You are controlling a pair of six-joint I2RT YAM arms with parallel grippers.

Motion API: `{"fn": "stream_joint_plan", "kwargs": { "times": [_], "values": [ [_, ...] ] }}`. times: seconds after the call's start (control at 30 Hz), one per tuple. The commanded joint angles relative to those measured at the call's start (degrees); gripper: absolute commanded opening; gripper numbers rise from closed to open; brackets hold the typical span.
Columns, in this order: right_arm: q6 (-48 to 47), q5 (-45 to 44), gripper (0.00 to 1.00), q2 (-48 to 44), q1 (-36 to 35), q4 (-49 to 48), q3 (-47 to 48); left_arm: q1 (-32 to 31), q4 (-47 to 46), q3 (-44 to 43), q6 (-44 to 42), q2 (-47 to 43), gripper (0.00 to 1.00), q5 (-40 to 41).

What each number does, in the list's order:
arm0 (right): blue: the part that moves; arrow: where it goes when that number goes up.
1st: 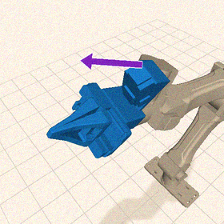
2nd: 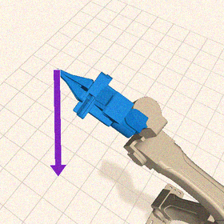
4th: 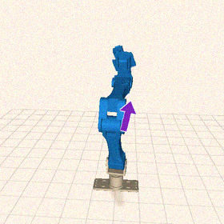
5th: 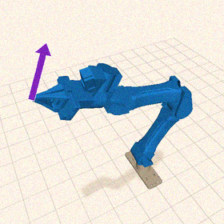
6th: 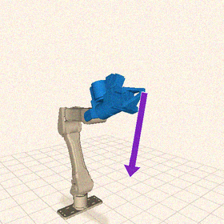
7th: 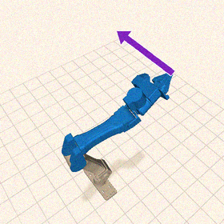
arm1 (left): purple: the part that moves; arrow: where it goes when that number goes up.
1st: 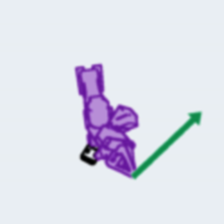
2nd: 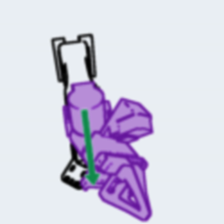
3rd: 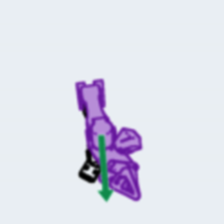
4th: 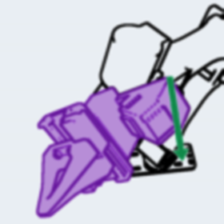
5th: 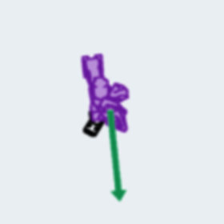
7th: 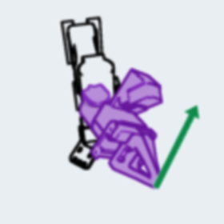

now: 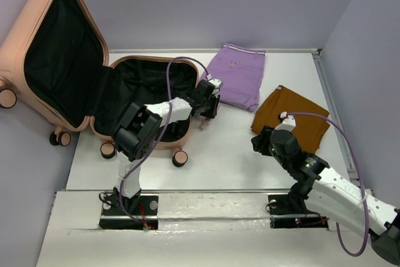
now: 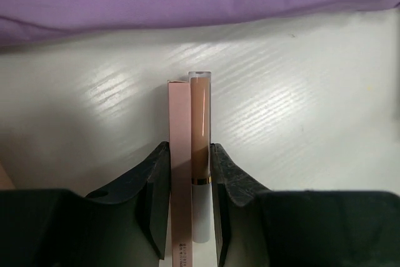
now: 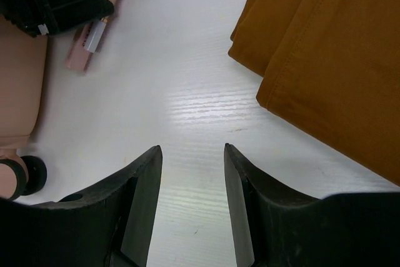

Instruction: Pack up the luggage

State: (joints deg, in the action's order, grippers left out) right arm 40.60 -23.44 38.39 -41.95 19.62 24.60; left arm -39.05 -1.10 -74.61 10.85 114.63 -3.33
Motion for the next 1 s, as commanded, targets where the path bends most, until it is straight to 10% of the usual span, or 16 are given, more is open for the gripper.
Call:
{"fn": "stream_joint_plan", "kwargs": {
  "times": [0.0, 0.67, 0.97],
  "values": [
    [-1.57, 0.24, 0.51, -2.0, 0.21, -2.39, 2.3, -0.15, -3.9, 2.01, 3.12, -8.35, 0.06, -2.82],
    [-1.93, 0.76, 0.52, -0.07, 0.21, -2.83, 3.26, 0.64, 4.43, 3.42, 4.71, -33.49, 0.06, 6.66],
    [-2.02, 2.52, 0.52, 0.19, 0.21, -4.24, 3.52, 14.25, 12.36, 11.42, 9.27, -38.96, 0.14, 21.44]
  ]
}}
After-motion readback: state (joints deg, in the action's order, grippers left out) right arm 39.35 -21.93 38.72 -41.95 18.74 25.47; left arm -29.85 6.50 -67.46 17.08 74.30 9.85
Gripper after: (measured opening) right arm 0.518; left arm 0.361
